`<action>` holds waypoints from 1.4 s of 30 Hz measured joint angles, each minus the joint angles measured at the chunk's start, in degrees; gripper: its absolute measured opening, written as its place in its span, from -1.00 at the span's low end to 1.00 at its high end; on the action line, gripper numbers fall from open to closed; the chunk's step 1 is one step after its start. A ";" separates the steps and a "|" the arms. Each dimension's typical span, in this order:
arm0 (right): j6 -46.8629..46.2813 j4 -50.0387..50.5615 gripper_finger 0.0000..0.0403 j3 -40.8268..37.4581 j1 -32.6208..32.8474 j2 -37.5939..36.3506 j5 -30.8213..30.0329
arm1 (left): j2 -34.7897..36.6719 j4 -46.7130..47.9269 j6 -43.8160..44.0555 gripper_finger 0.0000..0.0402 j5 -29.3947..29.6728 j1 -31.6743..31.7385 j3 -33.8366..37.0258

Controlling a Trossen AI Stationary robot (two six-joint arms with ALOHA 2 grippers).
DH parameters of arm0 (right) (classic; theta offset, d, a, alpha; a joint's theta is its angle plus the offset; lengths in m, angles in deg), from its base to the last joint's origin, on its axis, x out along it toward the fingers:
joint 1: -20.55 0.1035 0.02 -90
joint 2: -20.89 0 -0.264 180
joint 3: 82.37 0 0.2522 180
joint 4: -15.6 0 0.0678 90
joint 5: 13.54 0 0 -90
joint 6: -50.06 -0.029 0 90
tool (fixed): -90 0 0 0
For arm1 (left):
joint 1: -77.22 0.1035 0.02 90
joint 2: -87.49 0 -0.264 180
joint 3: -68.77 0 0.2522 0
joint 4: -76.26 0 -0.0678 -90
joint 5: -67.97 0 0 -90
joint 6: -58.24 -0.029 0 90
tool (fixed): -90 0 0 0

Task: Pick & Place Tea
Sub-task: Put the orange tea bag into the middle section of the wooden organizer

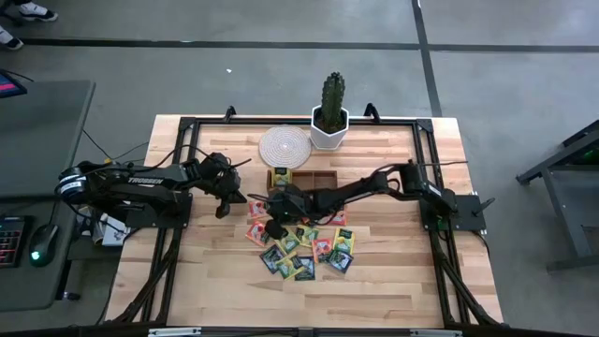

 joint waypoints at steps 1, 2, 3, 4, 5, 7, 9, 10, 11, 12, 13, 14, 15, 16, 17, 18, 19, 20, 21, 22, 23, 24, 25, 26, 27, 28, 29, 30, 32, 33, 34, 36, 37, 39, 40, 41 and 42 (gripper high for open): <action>-0.95 -0.22 -1.00 0.05 0.00 -0.02 -0.52 | 0.00 0.39 0.00 -0.99 0.20 0.00 0.00; -1.59 -0.16 -1.00 0.05 0.00 -0.02 -0.64 | 0.00 0.78 0.00 -0.99 0.29 0.00 0.00; -1.85 0.11 -1.00 -0.03 -0.04 -0.02 -0.70 | -0.02 0.76 0.00 -0.99 0.39 0.00 0.00; -1.88 0.47 -1.00 -0.11 -0.04 -0.02 -0.75 | 0.00 0.71 0.00 -0.99 0.48 0.00 0.00; -1.88 0.60 -1.00 -0.14 -0.04 -0.02 -0.91 | 0.00 0.75 0.00 -0.99 0.51 0.00 0.00; -1.90 1.00 -1.00 -0.14 -0.10 -0.02 -1.07 | -0.01 0.71 0.01 -0.99 0.61 0.00 0.00; -1.97 1.15 -1.00 -0.14 -0.09 -0.02 -1.11 | -0.02 0.75 0.01 -0.99 0.77 0.00 0.00; -2.15 1.06 -1.00 -0.14 -0.09 -0.02 -1.07 | -0.01 0.70 0.02 -0.99 1.00 0.00 0.00; -2.56 0.84 -1.00 -0.14 -0.09 -0.02 -1.07 | -0.01 0.68 0.01 -0.99 1.03 0.00 0.00; -2.97 0.75 -1.00 -0.14 -0.05 -0.02 -1.11 | -0.02 0.74 0.00 -0.99 1.09 0.00 0.00; -3.34 0.74 -1.00 -0.14 -0.01 -0.02 -1.22 | -0.02 0.73 0.02 -0.99 1.23 0.00 0.00; -3.71 0.74 -1.00 -0.13 0.02 -0.02 -1.33 | 0.00 0.69 0.02 -0.99 1.23 0.00 0.00; -4.15 0.87 -1.00 0.02 0.03 -0.02 -1.35 | -0.02 0.71 0.00 -0.99 1.24 0.00 0.00; -4.45 1.11 -1.00 0.47 0.14 -0.02 -1.35 | -0.02 0.73 0.02 -0.99 1.24 0.00 0.00; -4.66 1.52 -1.00 1.10 0.28 -0.02 -1.50 | 0.00 0.71 0.02 -0.99 1.22 0.00 0.00; -4.85 2.28 -1.00 2.03 0.53 -0.02 -2.11 | -0.02 0.70 0.02 -0.99 1.24 0.00 0.00; -5.37 3.63 -1.00 3.23 0.85 -0.02 -3.37 | -0.02 0.75 0.02 -0.99 1.22 0.00 0.00; -6.32 5.60 -1.00 4.64 1.22 -0.02 -4.79 | -0.01 0.74 0.03 -0.99 1.22 0.00 0.00; -7.43 8.54 -1.00 6.30 1.64 -0.02 -6.51 | -0.01 0.71 0.19 -0.99 1.22 0.00 0.00; -8.82 11.65 -1.00 8.11 2.08 -0.02 -8.25 | -0.01 0.77 0.24 -0.99 1.22 0.00 0.00; -10.37 14.69 -1.00 9.97 2.62 -0.02 -10.22 | -0.01 0.82 0.38 -0.99 1.22 0.00 0.00; -12.08 17.58 -1.00 11.84 3.20 -0.02 -12.34 | -0.02 0.88 0.84 -0.99 1.24 0.00 0.00; -13.88 19.89 -1.00 13.32 3.80 -0.05 -14.32 | -0.01 1.10 1.71 -0.99 1.60 0.00 0.00; -15.77 22.20 -1.00 14.71 4.46 -0.11 -16.21 | 0.00 1.40 2.60 -0.99 2.12 0.00 0.00; -17.60 24.12 -1.00 15.75 5.04 -0.13 -17.83 | -0.02 1.64 3.44 -0.99 2.60 0.00 0.00; -19.46 25.23 -1.00 16.36 5.55 -0.13 -19.01 | -0.02 1.67 4.47 -0.99 3.32 -0.02 0.00; -21.14 25.66 -1.00 16.57 5.99 -0.13 -20.02 | -0.02 1.67 5.03 -0.99 3.83 0.00 0.00; -22.50 25.66 -1.00 16.49 6.35 -0.13 -20.89 | -0.02 1.74 5.60 -0.99 4.44 0.00 0.00; -25.07 24.89 -1.00 15.43 6.86 -0.13 -21.70 | -0.02 1.69 6.27 -0.99 5.41 0.00 0.00; -26.39 24.11 -1.00 14.57 6.92 -0.13 -21.78 | 0.00 1.67 6.50 -0.99 5.51 0.00 0.00; -27.77 22.98 -1.00 13.49 7.08 -0.13 -21.66 | 0.00 1.69 6.90 -0.99 5.51 -0.01 0.00; -29.57 20.54 -1.00 11.38 7.31 -0.11 -21.57 | -0.02 1.64 8.06 -0.99 5.50 0.00 0.00; -30.13 19.10 -1.00 10.57 7.40 -0.11 -21.41 | -0.02 1.63 8.54 -0.99 5.49 0.00 0.00; -30.95 16.13 -1.00 8.84 7.75 -0.12 -21.12 | 0.00 1.63 9.41 -0.99 5.49 0.00 0.00; -31.42 14.75 -1.00 7.97 7.86 -0.13 -21.12 | -0.02 1.65 9.80 -0.99 5.44 0.00 0.00; -31.85 14.04 -1.00 7.22 7.89 -0.12 -21.11 | -0.02 1.65 10.68 -0.99 5.38 0.00 0.00; -32.30 13.99 -1.00 6.72 7.89 -0.11 -21.11 | -0.02 1.61 11.50 -0.99 5.35 -0.02 0.00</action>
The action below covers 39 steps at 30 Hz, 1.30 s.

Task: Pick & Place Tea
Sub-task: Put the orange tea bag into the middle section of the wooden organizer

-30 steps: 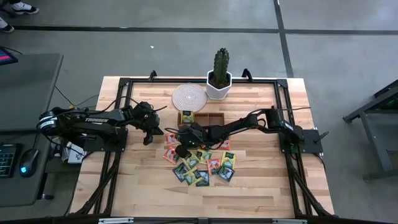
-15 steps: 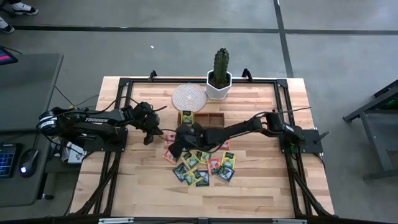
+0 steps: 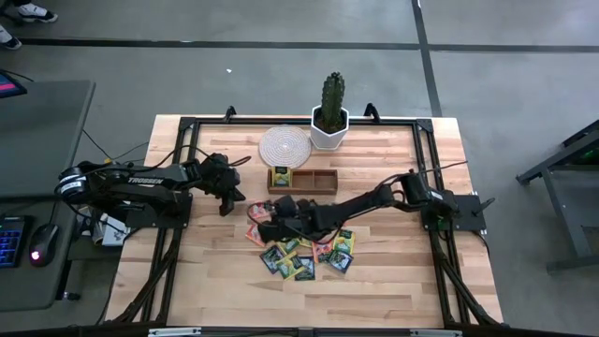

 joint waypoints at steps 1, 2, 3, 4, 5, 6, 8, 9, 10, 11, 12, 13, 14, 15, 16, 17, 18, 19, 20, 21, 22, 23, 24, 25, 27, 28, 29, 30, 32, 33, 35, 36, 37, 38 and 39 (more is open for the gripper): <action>-0.54 -0.15 -1.00 -0.27 0.00 0.02 -0.07 | 0.00 -0.02 0.71 -0.99 0.12 0.02 0.00; -0.93 -0.98 -1.00 -0.59 -0.04 0.02 -0.43 | -0.01 -0.15 1.11 -0.99 0.70 0.02 0.00; -0.90 -1.82 -1.00 -0.82 -0.07 0.02 -1.08 | -0.01 -0.41 1.16 -0.99 1.52 -0.01 0.00; -0.53 -3.08 -1.00 -1.30 -0.07 0.00 -1.75 | 0.01 -0.56 1.01 -0.99 2.60 -0.01 0.00; -0.01 -4.23 -1.00 -1.87 -0.07 0.00 -2.17 | 0.02 -0.45 0.74 -0.99 3.72 -0.01 0.00; -0.06 -5.16 -1.00 -2.38 -0.07 0.00 -2.25 | 0.02 -0.15 0.70 -0.99 4.44 0.01 0.00; -1.77 -6.36 -1.00 -2.85 -0.05 0.02 -2.38 | 0.02 0.03 0.71 -0.99 4.69 0.01 0.00; -2.41 -6.70 -1.00 -2.85 -0.03 0.02 -2.84 | 0.02 -0.01 0.65 -0.99 4.73 -0.01 0.00; -2.58 -6.82 -1.00 -2.78 0.03 0.02 -3.44 | 0.02 -0.03 0.61 -0.99 5.11 -0.01 0.00; -2.84 -6.89 -1.00 -2.78 0.12 0.02 -4.33 | 0.02 0.01 0.57 -0.99 5.77 -0.01 0.00; -3.64 -6.90 -1.00 -2.78 0.26 0.02 -5.35 | 0.02 0.02 0.58 -0.99 6.16 0.01 0.00; -4.58 -7.30 -1.00 -2.79 0.42 0.02 -6.21 | 0.02 -0.02 0.58 -0.99 6.60 0.02 0.00; -5.56 -8.23 -1.00 -2.80 0.56 0.02 -6.83 | 0.02 -0.11 0.58 -0.99 6.86 0.01 0.00; -6.23 -9.28 -1.00 -2.79 0.64 0.02 -7.23 | 0.02 -0.35 0.60 -0.99 7.14 -0.01 0.00; -6.51 -10.02 -1.00 -2.78 0.70 0.02 -7.53 | 0.02 -0.69 0.58 -0.99 7.52 -0.01 0.00; -6.49 -10.75 -1.00 -2.73 0.74 0.27 -8.29 | 0.02 -0.90 0.58 -0.99 7.87 -0.01 0.00; -6.27 -11.77 -1.00 -2.57 0.79 0.71 -9.16 | 0.02 -0.88 0.58 -0.99 8.15 0.01 0.00; -6.21 -12.56 -1.00 -2.43 0.76 1.02 -9.26 | 0.02 -0.90 0.58 -0.99 8.11 0.00 0.00; -6.50 -12.84 -1.00 -1.81 0.77 1.97 -9.21 | 0.01 -1.00 0.58 -0.99 7.95 0.01 0.00; -7.05 -13.47 -1.00 -0.29 0.79 3.23 -9.03 | 0.01 -1.23 0.57 -0.99 7.77 0.02 0.00; -7.30 -13.32 -1.00 1.23 0.84 4.35 -8.60 | 0.02 -1.36 0.36 -0.99 7.44 -0.01 0.00; -7.03 -12.35 -1.00 3.06 1.01 5.73 -9.04 | 0.02 -1.32 0.09 -0.99 7.23 -0.01 0.01; -6.59 -11.65 -1.00 5.55 1.14 7.30 -9.39 | 0.01 -1.39 -0.49 -0.99 7.22 -0.01 0.00; -6.42 -10.06 -1.00 8.11 1.17 8.68 -9.56 | -0.01 -1.29 -1.23 -0.99 7.20 -0.01 0.00; -6.99 -4.06 -1.00 13.42 1.22 10.81 -10.32 | -0.01 -1.03 -2.59 -0.99 7.24 -0.01 0.02; -7.42 -0.56 -1.00 16.39 1.16 12.00 -10.27 | -0.01 -0.84 -3.03 -0.99 7.24 -0.01 0.02; -8.12 3.31 -1.00 19.06 1.11 12.85 -10.30 | -0.01 -0.53 -3.44 -0.99 7.24 -0.01 0.02; -9.14 7.85 -1.00 21.26 1.07 13.40 -10.28 | -0.01 -0.42 -3.83 -0.99 7.26 -0.01 0.02; -11.14 14.33 -1.00 24.96 1.11 14.61 -10.62 | -0.01 -0.23 -4.57 -0.99 7.22 -0.01 0.02; -12.34 16.98 -1.00 26.18 1.13 14.88 -10.38 | -0.01 0.01 -4.99 -0.99 7.22 -0.01 0.02; -14.44 20.50 -1.00 27.28 1.16 14.95 -9.92 | -0.07 -0.05 -5.86 -0.99 7.22 -0.01 0.02; -15.43 21.24 -1.00 27.35 1.14 14.95 -9.55 | -0.09 0.04 -5.97 -0.99 7.26 -0.01 0.02; -16.04 21.34 -1.00 27.07 1.11 14.95 -8.94 | -0.09 0.02 -6.00 -0.99 7.28 -0.01 0.02; -16.44 21.39 -1.00 26.70 1.08 14.95 -8.17 | -0.09 -0.12 -6.00 -0.99 7.23 -0.01 0.02; -16.88 21.69 -1.00 26.45 1.08 15.00 -7.28 | -0.09 -0.18 -6.01 -0.99 7.20 -0.01 0.02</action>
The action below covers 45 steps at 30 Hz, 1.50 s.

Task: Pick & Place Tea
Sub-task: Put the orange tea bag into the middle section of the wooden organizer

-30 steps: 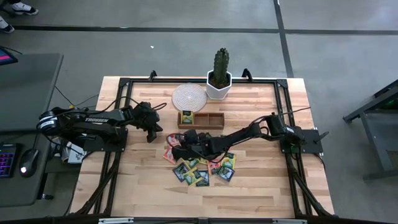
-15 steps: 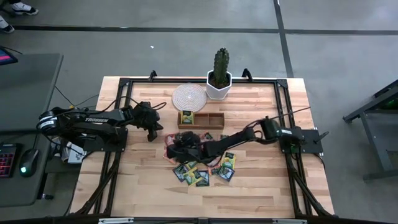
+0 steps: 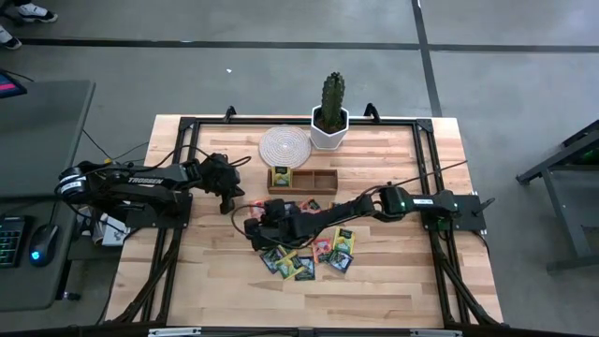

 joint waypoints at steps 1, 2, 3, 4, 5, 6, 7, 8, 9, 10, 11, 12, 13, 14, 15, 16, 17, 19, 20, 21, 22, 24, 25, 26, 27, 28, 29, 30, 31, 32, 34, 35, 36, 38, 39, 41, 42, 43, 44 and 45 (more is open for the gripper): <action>-0.65 -0.03 -1.00 -0.22 0.01 0.06 0.97 | 0.00 0.05 -0.01 -0.99 0.00 0.00 0.00; -1.24 -0.58 -1.00 -0.67 0.00 0.06 1.65 | 0.00 0.10 -0.03 -0.99 -0.06 0.00 0.00; -1.98 -0.89 -1.00 -1.05 -0.01 0.06 1.85 | 0.00 0.11 -0.03 -0.99 -0.15 0.00 0.00; -2.30 -0.91 -1.00 -1.40 -0.03 0.10 1.81 | 0.00 0.11 -0.05 -0.99 -0.18 0.00 0.00; -2.36 -0.81 -1.00 -1.71 -0.14 0.18 1.91 | 0.00 0.03 -0.05 -0.99 -0.21 0.00 0.00; -2.38 -0.90 -1.00 -1.99 -0.41 0.26 2.42 | 0.00 -0.12 -0.06 -0.99 -0.30 0.00 0.00; -2.38 -1.49 -1.00 -2.43 -0.68 0.32 3.08 | 0.00 -0.16 -0.07 -0.99 -0.35 0.00 0.00; -2.38 -2.54 -1.00 -2.90 -0.92 0.32 3.52 | 0.00 -0.11 -0.07 -0.99 -0.39 0.00 0.00; -2.33 -3.36 -1.00 -3.25 -1.20 0.32 3.79 | 0.00 -0.13 -0.07 -0.99 -0.47 0.00 0.00; -2.32 -3.94 -1.00 -3.46 -1.39 0.32 3.90 | 0.00 -0.13 -0.07 -0.99 -0.71 0.00 0.00; -2.29 -4.06 -1.00 -3.46 -1.62 0.32 3.93 | 0.00 -0.14 -0.07 -0.99 -0.87 0.00 0.00; -2.27 -4.38 -1.00 -3.46 -1.81 0.32 3.95 | 0.00 -0.11 -0.07 -0.99 -0.91 0.00 0.00; -2.25 -4.56 -1.00 -3.46 -2.00 0.32 3.98 | 0.00 -0.07 -0.07 -0.99 -0.94 0.00 0.00; -2.23 -4.50 -1.00 -3.46 -2.08 0.32 4.02 | 0.00 0.05 -0.07 -0.99 -0.93 0.00 0.00; -2.23 -4.09 -1.00 -3.46 -2.28 0.32 4.10 | 0.00 0.13 -0.07 -0.99 -0.95 0.00 0.00; -2.23 -3.74 -1.00 -3.46 -2.39 0.32 4.52 | 0.00 0.13 -0.07 -0.99 -0.99 0.00 0.00; -2.28 -3.51 -1.00 -3.46 -2.48 0.32 4.99 | 0.00 0.11 -0.07 -0.99 -1.05 0.00 0.00; -2.36 -3.25 -1.00 -3.46 -2.84 0.32 6.68 | 0.00 0.12 -0.07 -0.99 -1.05 0.00 0.00; -2.39 -3.21 -1.00 -3.43 -3.03 0.50 7.42 | 0.00 0.09 -0.07 -0.99 -1.05 0.00 0.00; -2.68 -3.15 -1.00 -3.41 -3.08 0.70 7.94 | 0.00 0.06 -0.07 -0.99 -1.06 0.00 0.00; -3.39 -3.06 -1.00 -3.41 -3.17 0.80 8.21 | 0.00 -0.02 -0.07 -0.99 -1.26 0.00 0.00; -4.91 -2.97 -1.00 -3.32 -3.34 1.14 9.53 | 0.00 -0.37 -0.08 -0.99 -2.19 0.00 0.00; -5.59 -3.13 -1.00 -3.28 -3.35 1.20 9.60 | 0.00 -0.50 -0.07 -0.99 -3.01 0.00 0.00; -5.96 -3.07 -1.00 -3.28 -3.35 1.22 9.92 | -0.02 -0.69 -0.07 -0.99 -3.56 0.00 0.00; -6.06 -3.05 -1.00 -3.28 -3.35 1.22 10.21 | -0.02 -1.00 -0.19 -0.99 -4.53 0.00 0.00; -6.08 -2.97 -1.00 -3.28 -3.35 1.22 10.51 | -0.02 -1.24 -0.64 -0.99 -5.05 0.00 0.00; -6.06 -2.60 -1.00 -3.28 -3.37 1.22 10.60 | -0.02 -1.35 -1.00 -0.99 -5.71 0.00 0.00; -6.05 -2.39 -1.00 -3.28 -3.35 1.23 10.57 | -0.02 -1.37 -1.01 -0.99 -6.01 0.00 0.00; -5.98 -2.36 -1.00 -3.28 -3.41 1.25 10.60 | -0.02 -1.36 -0.97 -0.99 -6.12 0.00 0.00; -5.93 -2.34 -1.00 -3.28 -3.46 1.28 10.75 | -0.02 -1.34 -0.86 -0.98 -6.12 0.00 0.00; -5.88 -2.31 -1.00 -3.28 -3.46 1.28 11.13 | -0.02 -1.34 0.03 -0.94 -6.13 0.00 0.00; -5.86 -2.31 -1.00 -3.28 -3.46 1.28 11.27 | -0.02 -1.32 0.91 -0.90 -6.24 0.00 0.00; -5.83 -2.31 -1.00 -3.28 -3.46 1.28 11.25 | -0.02 -1.31 1.66 -0.85 -6.44 0.00 0.00; -5.76 -2.31 -1.00 -3.28 -3.46 1.33 11.25 | -0.02 -1.43 2.03 -0.72 -7.14 0.02 0.00; -5.64 -2.31 -1.00 -3.28 -3.46 1.33 11.29 | -0.02 -1.51 2.05 -0.64 -7.54 0.00 0.00; -5.62 -2.31 -1.00 -3.28 -3.46 1.36 11.33 | -0.02 -1.60 2.44 -0.47 -8.00 0.00 0.00; -5.62 -2.33 -1.00 -3.31 -3.46 1.37 11.37 | -0.02 -1.60 2.88 -0.37 -8.02 0.00 0.00; -5.62 -2.33 -1.00 -3.31 -3.46 1.37 11.39 | -0.02 -1.60 3.47 -0.29 -8.07 0.00 0.00; -5.62 -2.33 -1.00 -3.31 -3.46 1.39 11.41 | -0.02 -1.60 3.71 -0.21 -8.56 0.01 0.00; -5.62 -2.33 -1.00 -3.33 -3.46 1.39 11.43 | -0.02 -1.61 3.97 -0.13 -9.11 0.02 0.00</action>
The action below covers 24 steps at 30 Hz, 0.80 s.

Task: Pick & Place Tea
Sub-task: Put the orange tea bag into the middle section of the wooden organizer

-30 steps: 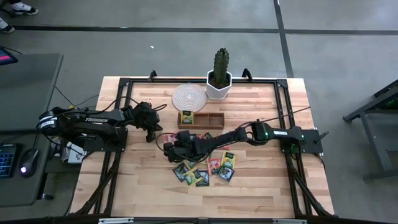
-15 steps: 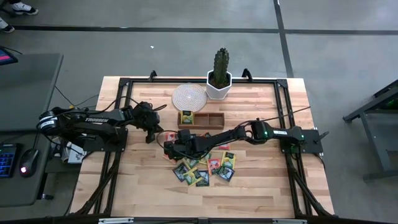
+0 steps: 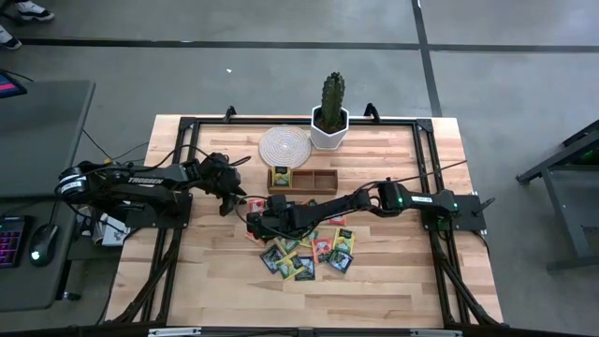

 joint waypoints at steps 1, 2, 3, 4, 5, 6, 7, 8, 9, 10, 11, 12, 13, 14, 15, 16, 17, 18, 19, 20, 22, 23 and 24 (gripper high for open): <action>0.02 0.00 -1.00 0.00 0.00 0.00 0.00 | 0.00 -0.03 0.34 -0.05 -0.32 0.00 0.00; 0.02 0.00 -1.00 0.00 0.00 0.02 0.00 | -0.07 -0.01 0.97 0.01 -0.40 -0.02 0.00; 0.02 -0.06 -1.00 -0.02 0.00 0.02 -0.07 | -0.43 -0.11 1.45 0.06 -0.49 -0.02 0.00; 0.02 -0.15 -1.00 -0.02 0.00 0.04 -0.23 | -1.05 -0.19 1.79 0.11 -0.51 0.00 0.00; 0.03 -0.36 -1.00 -0.03 0.02 0.07 -0.42 | -1.72 -0.10 2.20 0.14 -0.48 0.00 0.00; 0.04 -0.70 -1.00 -0.04 0.02 0.07 -0.55 | -2.41 -0.17 2.37 0.17 -0.51 0.00 0.00; 0.04 -0.97 -1.00 -0.05 0.02 0.09 -0.63 | -3.15 -0.57 2.60 0.19 -0.71 0.00 -0.07; 0.04 -1.16 -1.00 -0.07 0.02 0.11 -0.63 | -3.98 -1.02 2.62 0.20 -1.13 0.00 -0.11; 0.04 -1.21 -1.00 -0.07 0.02 0.11 -0.59 | -4.86 -1.69 2.66 0.21 -1.68 0.02 -0.11; 0.04 -1.28 -1.00 -0.07 0.04 0.11 -0.55 | -5.76 -2.68 2.84 0.21 -2.26 0.03 -0.11; 0.04 -1.32 -1.00 -0.07 0.04 0.11 -0.54 | -6.69 -3.86 3.40 0.21 -2.99 0.04 -0.12; 0.04 -1.36 -1.00 -0.07 0.04 0.11 -0.55 | -7.70 -5.28 4.35 0.21 -3.75 0.04 -0.13; 0.04 -1.39 -1.00 -0.07 0.04 0.11 -0.57 | -8.66 -6.72 5.38 0.21 -4.69 0.04 -0.13; 0.04 -1.48 -1.00 -0.07 0.04 0.11 -0.55 | -9.60 -8.03 6.17 0.21 -5.65 0.04 -0.13; 0.04 -1.58 -1.00 -0.07 0.04 0.11 -0.55 | -10.49 -9.13 7.06 0.21 -6.55 0.04 -0.13; 0.04 -1.62 -1.00 -0.09 0.04 0.11 -0.56 | -11.38 -9.85 7.83 0.21 -7.43 0.06 -0.17; 0.06 -1.62 -1.00 -0.09 0.04 0.11 -0.55 | -12.30 -10.36 8.59 0.21 -8.20 0.07 -0.21; 0.06 -1.62 -1.00 -0.09 0.04 0.11 -0.55 | -13.32 -10.69 9.26 0.21 -9.01 0.07 -0.25; 0.07 -1.62 -1.00 -0.09 0.04 0.11 -0.56 | -14.25 -10.75 9.74 0.21 -9.59 0.10 -0.34; 0.07 -1.64 -1.00 -0.09 0.04 0.11 -0.57 | -15.08 -10.97 9.83 0.21 -10.24 0.11 -0.35; 0.13 -1.75 -1.00 -0.11 0.04 0.11 -0.58 | -16.43 -11.37 9.92 0.21 -11.23 0.11 -0.37; 0.47 -1.89 -1.00 -0.11 0.04 0.13 -0.64 | -16.97 -11.81 9.92 0.21 -11.93 0.11 -0.37; 0.73 -2.04 -1.00 -0.11 0.04 0.13 -0.77 | -17.37 -12.27 10.12 0.21 -12.42 0.11 -0.37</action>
